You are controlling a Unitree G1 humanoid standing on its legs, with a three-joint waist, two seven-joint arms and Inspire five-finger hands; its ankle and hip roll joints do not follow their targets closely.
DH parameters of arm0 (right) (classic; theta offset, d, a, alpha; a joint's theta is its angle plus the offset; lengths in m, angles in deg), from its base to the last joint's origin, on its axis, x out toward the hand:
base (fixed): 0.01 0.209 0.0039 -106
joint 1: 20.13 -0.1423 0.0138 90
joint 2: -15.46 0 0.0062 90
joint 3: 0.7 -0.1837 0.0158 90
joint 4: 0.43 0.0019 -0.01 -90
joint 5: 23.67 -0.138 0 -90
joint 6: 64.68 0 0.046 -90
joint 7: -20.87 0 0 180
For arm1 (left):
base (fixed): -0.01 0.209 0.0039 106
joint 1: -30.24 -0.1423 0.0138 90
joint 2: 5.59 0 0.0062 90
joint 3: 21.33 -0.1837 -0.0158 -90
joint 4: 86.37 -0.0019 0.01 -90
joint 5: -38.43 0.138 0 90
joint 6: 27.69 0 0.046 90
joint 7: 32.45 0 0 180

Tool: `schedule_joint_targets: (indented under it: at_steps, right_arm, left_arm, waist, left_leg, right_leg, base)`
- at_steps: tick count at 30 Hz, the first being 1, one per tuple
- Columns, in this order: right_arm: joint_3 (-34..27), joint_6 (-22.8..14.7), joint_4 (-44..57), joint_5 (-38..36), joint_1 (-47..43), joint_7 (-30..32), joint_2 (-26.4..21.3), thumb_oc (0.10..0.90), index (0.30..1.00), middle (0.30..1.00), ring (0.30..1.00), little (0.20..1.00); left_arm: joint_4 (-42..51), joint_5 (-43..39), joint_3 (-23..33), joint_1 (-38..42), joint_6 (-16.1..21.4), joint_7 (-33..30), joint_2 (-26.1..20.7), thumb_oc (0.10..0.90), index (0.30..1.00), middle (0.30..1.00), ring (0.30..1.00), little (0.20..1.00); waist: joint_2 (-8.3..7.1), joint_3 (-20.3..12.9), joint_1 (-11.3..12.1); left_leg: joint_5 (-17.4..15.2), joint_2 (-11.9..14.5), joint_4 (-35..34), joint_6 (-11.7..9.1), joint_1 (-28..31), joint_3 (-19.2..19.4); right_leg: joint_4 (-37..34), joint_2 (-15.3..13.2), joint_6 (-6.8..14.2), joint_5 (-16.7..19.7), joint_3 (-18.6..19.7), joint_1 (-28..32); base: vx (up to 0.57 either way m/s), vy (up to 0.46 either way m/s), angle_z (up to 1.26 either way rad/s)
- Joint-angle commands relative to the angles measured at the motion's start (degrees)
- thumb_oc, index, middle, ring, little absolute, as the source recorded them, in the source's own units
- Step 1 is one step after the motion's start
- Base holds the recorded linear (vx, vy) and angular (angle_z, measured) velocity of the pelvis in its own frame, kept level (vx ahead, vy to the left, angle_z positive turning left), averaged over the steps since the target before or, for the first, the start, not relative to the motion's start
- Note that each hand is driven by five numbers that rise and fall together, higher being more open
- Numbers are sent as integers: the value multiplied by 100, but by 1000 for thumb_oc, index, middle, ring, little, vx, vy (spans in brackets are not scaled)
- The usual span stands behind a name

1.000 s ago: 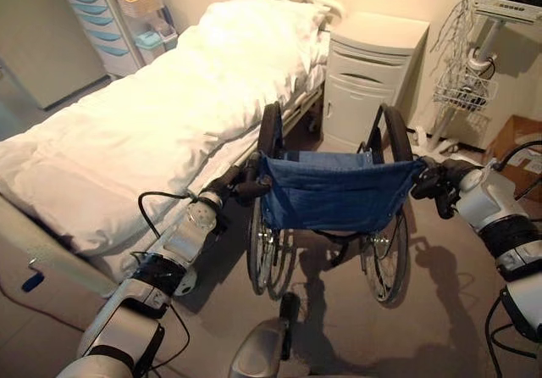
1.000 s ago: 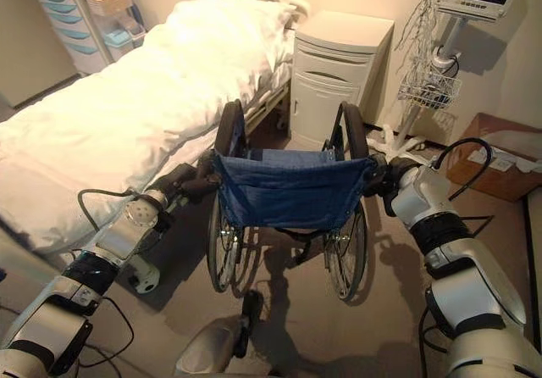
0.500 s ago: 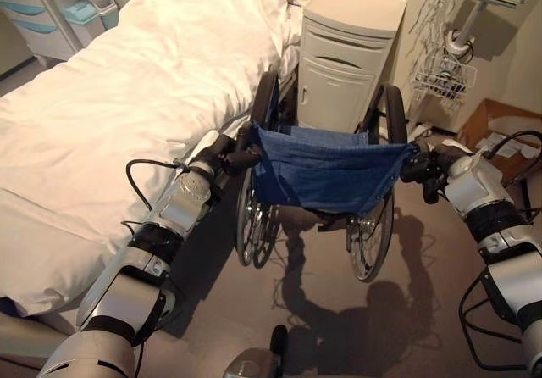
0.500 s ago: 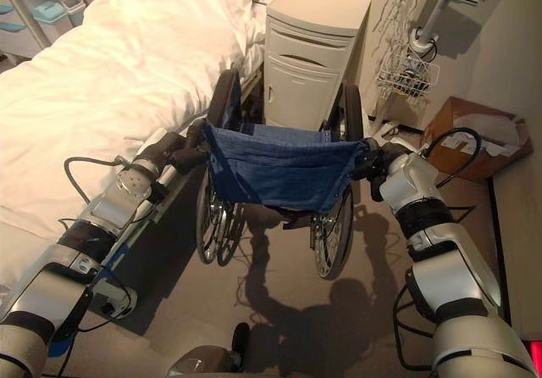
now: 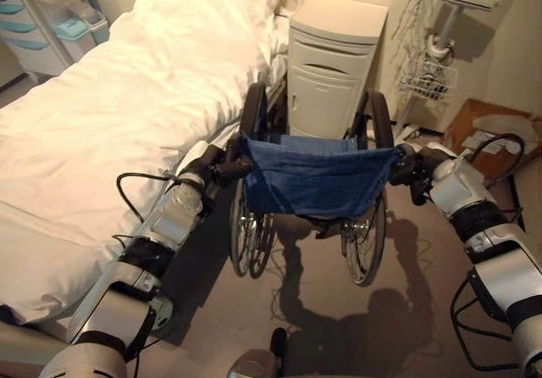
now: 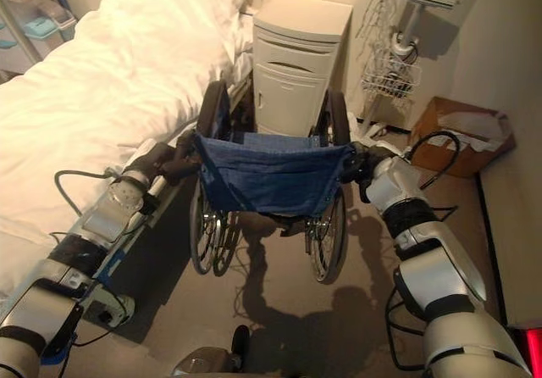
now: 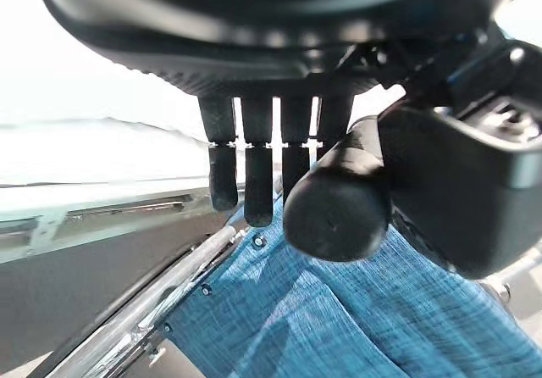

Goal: Push the wheelchair next to the bed

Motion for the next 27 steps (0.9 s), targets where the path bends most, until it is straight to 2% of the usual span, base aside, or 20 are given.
schedule_joint_targets:
  at_steps: [1,8,10,13,20,23,24,27]
  right_arm:
    - [417,-846,527,-616,332,186,225,800,900,900,900,900]
    - [170,-636,693,-926,510,394,154,800,900,900,900,900]
    - [121,-594,752,-1056,570,537,114,800,900,900,900,900]
    - [49,-416,843,-1314,561,668,93,800,900,900,900,900]
    - [-167,-318,1005,-1793,564,802,-191,800,900,900,900,900]
    - [-215,-172,1105,-2270,483,757,-332,800,900,900,900,900]
    - [-257,-95,1144,-2717,426,771,-417,800,900,900,900,900]
    - [-337,-19,1173,-3435,350,809,-482,800,900,900,900,900]
  left_arm:
    - [-656,434,-306,-223,-196,-17,145,800,900,900,900,900]
    - [-611,337,-234,-419,-311,-76,161,800,900,900,900,900]
    - [-644,244,-173,-485,-229,-204,156,800,900,900,900,900]
    - [-614,-136,-76,-514,-221,-371,137,800,900,900,900,900]
    - [-551,-812,261,-728,-128,-355,126,800,900,900,900,900]
    - [-509,-1224,410,-832,-126,-365,155,800,900,900,900,900]
    - [-509,-1645,534,-900,-72,-400,159,800,900,900,900,900]
    - [-524,-2140,689,-987,27,-339,179,800,900,900,900,900]
  waist:
    - [-21,359,-55]
    - [-54,228,-63]
    - [-49,214,-90]
    - [-45,194,-97]
    - [-43,135,-115]
    - [-61,107,-112]
    - [-82,100,-111]
    - [-90,93,-113]
  left_leg:
    - [-422,-81,168,-357,84,-49]
    - [-531,-92,172,-315,205,-39]
    - [-565,-82,142,-296,292,-12]
    - [-588,-74,142,-287,329,-7]
    - [-629,-75,107,-255,418,24]
    - [-633,-70,106,-252,429,21]
    - [-639,-63,102,-250,446,22]
    - [-644,-58,80,-245,493,30]
  right_leg:
    - [-183,-108,127,1500,129,-68]
    - [-138,-168,136,1520,96,17]
    - [-98,-197,148,1553,80,10]
    - [-78,-207,135,1519,76,31]
    - [29,-256,144,1530,42,14]
    - [78,-256,139,1516,42,13]
    - [128,-266,139,1523,41,6]
    - [182,-277,139,1532,12,5]
  base:
    - [127,-1,9]
    - [64,-6,4]
    - [47,13,2]
    - [12,6,0]
    - [1,5,0]
    - [0,0,0]
    - [0,0,0]
    - [0,0,0]
